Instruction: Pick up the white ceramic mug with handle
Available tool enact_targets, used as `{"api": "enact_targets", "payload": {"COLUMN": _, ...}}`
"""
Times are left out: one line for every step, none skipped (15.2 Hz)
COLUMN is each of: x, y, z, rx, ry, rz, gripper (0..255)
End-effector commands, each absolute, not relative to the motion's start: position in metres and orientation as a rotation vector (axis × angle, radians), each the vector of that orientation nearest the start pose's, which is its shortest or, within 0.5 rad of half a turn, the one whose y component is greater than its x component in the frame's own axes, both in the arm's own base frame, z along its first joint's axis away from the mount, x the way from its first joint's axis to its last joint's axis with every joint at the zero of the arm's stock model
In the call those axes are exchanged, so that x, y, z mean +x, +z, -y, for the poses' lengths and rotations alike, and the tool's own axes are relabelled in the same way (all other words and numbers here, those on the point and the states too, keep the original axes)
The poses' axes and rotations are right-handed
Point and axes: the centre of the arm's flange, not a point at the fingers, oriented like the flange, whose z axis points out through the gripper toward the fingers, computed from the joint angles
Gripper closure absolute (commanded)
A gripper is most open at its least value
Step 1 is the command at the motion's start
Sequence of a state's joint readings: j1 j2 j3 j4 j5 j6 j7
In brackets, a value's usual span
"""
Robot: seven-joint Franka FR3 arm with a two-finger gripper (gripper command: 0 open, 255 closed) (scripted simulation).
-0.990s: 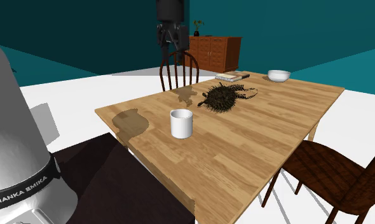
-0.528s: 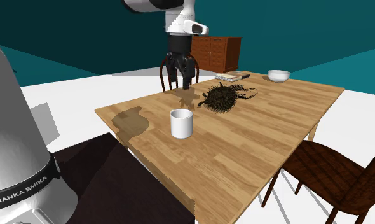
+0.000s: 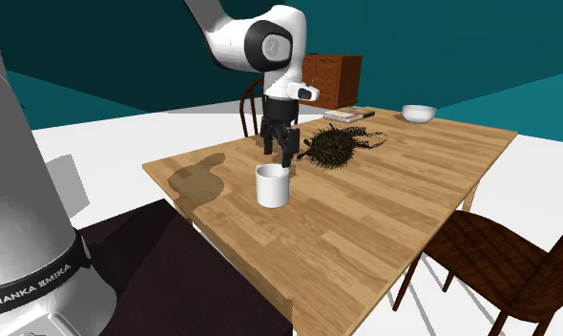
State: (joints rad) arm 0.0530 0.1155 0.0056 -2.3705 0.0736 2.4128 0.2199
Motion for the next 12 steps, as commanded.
{"api": "enact_targets", "payload": {"x": 0.506, "y": 0.246, "z": -0.032, "rx": -3.084, "ry": 0.149, "rz": -0.343, "gripper": 0}}
{"api": "enact_targets", "payload": {"x": 0.511, "y": 0.233, "z": -0.033, "rx": -3.085, "ry": 0.161, "rz": -0.346, "gripper": 0}}
{"api": "enact_targets", "payload": {"x": 0.516, "y": 0.221, "z": -0.035, "rx": -3.085, "ry": 0.173, "rz": -0.349, "gripper": 0}}
{"api": "enact_targets", "payload": {"x": 0.516, "y": 0.216, "z": -0.035, "rx": -3.085, "ry": 0.173, "rz": -0.349, "gripper": 0}}
{"api": "enact_targets", "payload": {"x": 0.516, "y": 0.211, "z": -0.035, "rx": -3.085, "ry": 0.173, "rz": -0.349, "gripper": 0}}
{"api": "enact_targets", "payload": {"x": 0.516, "y": 0.205, "z": -0.035, "rx": -3.085, "ry": 0.173, "rz": -0.349, "gripper": 0}}
{"api": "enact_targets", "payload": {"x": 0.516, "y": 0.2, "z": -0.035, "rx": -3.085, "ry": 0.173, "rz": -0.349, "gripper": 0}}
{"api": "enact_targets", "payload": {"x": 0.516, "y": 0.195, "z": -0.035, "rx": -3.085, "ry": 0.173, "rz": -0.349, "gripper": 0}}
{"api": "enact_targets", "payload": {"x": 0.516, "y": 0.19, "z": -0.035, "rx": -3.085, "ry": 0.173, "rz": -0.349, "gripper": 0}}
{"api": "enact_targets", "payload": {"x": 0.516, "y": 0.184, "z": -0.035, "rx": -3.085, "ry": 0.173, "rz": -0.349, "gripper": 0}}
{"api": "enact_targets", "payload": {"x": 0.516, "y": 0.181, "z": -0.035, "rx": -3.085, "ry": 0.173, "rz": -0.349, "gripper": 0}}
{"api": "enact_targets", "payload": {"x": 0.516, "y": 0.181, "z": -0.035, "rx": -3.085, "ry": 0.173, "rz": -0.349, "gripper": 0}}
